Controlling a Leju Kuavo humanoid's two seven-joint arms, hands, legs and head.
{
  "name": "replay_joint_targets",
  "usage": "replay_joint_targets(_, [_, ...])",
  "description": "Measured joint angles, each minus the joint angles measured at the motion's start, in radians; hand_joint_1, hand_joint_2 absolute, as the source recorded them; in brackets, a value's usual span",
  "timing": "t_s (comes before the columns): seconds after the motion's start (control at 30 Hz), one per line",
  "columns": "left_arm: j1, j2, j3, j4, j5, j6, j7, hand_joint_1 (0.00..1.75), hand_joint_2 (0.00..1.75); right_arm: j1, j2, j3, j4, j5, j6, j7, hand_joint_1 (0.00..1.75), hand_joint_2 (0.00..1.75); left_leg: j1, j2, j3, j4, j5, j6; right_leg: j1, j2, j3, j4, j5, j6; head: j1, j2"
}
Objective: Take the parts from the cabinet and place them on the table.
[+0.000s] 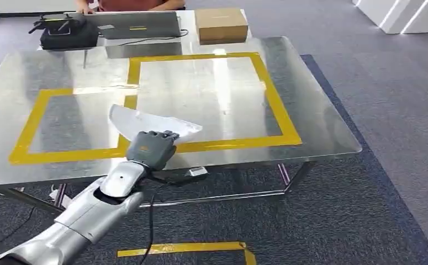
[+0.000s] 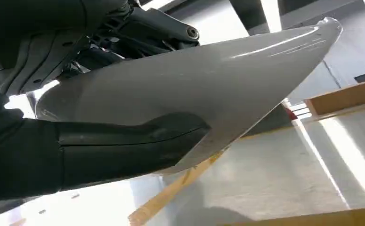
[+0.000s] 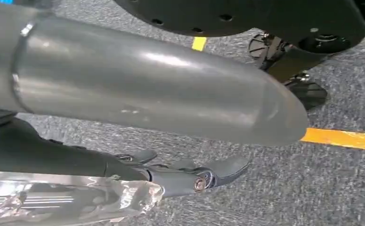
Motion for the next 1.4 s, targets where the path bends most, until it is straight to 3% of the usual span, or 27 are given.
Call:
replay_joint_targets(0.3, [0.050,0.106,0.051,-0.003,-0.032,-0.016,0.056,1.75,1.75,0.000,-0.004,0.005,0.000,0.000,-0.001,-0.007,0.00,0.00,0.001,0.000,0.000,0.000,0.000,0.000,0.001,0.000,0.000,0.001,0.000,0.000,0.000,0.000])
replay_joint_targets(0.6, [0.162,0.263,0.191,-0.059,-0.053,-0.024,0.074,1.75,1.75,0.009,-0.004,0.007,0.000,0.000,-0.003,-0.024,0.00,0.00,0.001,0.001,0.000,-0.001,0.000,0.000,0.000,0.000,-0.001,0.001,-0.001,0.000,0.000,0.000])
replay_joint_targets(0.8, [0.188,0.296,0.238,-0.080,-0.058,-0.029,0.069,1.75,1.75,0.011,-0.004,0.007,0.000,0.000,-0.003,-0.024,0.00,0.00,0.001,0.000,0.000,-0.001,0.000,0.000,0.000,0.000,0.000,0.001,-0.001,0.000,0.000,0.000])
replay_joint_targets(1.13, [0.200,0.307,0.258,-0.091,-0.063,-0.035,0.064,1.75,1.75,0.012,-0.004,0.006,0.000,0.000,-0.003,-0.022,0.00,0.00,0.001,0.000,0.000,-0.001,0.000,0.000,0.000,0.001,0.000,0.001,0.000,0.000,0.000,0.000])
replay_joint_targets(1.17, [0.209,0.314,0.270,-0.101,-0.082,-0.034,0.065,0.00,1.75,0.013,-0.004,0.006,0.001,0.000,-0.003,-0.021,0.00,0.00,0.001,0.000,0.000,-0.001,0.000,0.000,0.000,0.001,0.000,0.001,0.000,0.000,0.000,0.000])
replay_joint_targets(1.23, [0.224,0.316,0.272,-0.118,-0.103,-0.034,0.076,0.00,1.75,0.013,-0.004,0.006,0.001,0.000,-0.003,-0.021,0.00,0.00,0.001,0.000,0.000,-0.001,0.000,0.000,0.000,0.000,-0.001,0.001,0.000,0.000,0.000,0.000])
replay_joint_targets(1.27, [0.226,0.316,0.272,-0.121,-0.103,-0.034,0.079,0.00,0.00,0.013,-0.004,0.006,0.002,0.000,-0.003,-0.021,0.00,0.00,0.001,0.000,0.000,-0.001,0.000,0.000,0.000,0.000,-0.001,0.001,0.000,0.000,0.000,0.000])
replay_joint_targets(1.4, [0.229,0.316,0.280,-0.134,-0.092,-0.042,0.079,0.00,0.00,0.014,-0.004,0.006,0.003,0.000,-0.003,-0.022,0.00,0.00,0.001,0.000,0.000,-0.001,0.000,0.000,0.000,0.000,0.000,0.001,0.000,0.000,0.000,0.000])
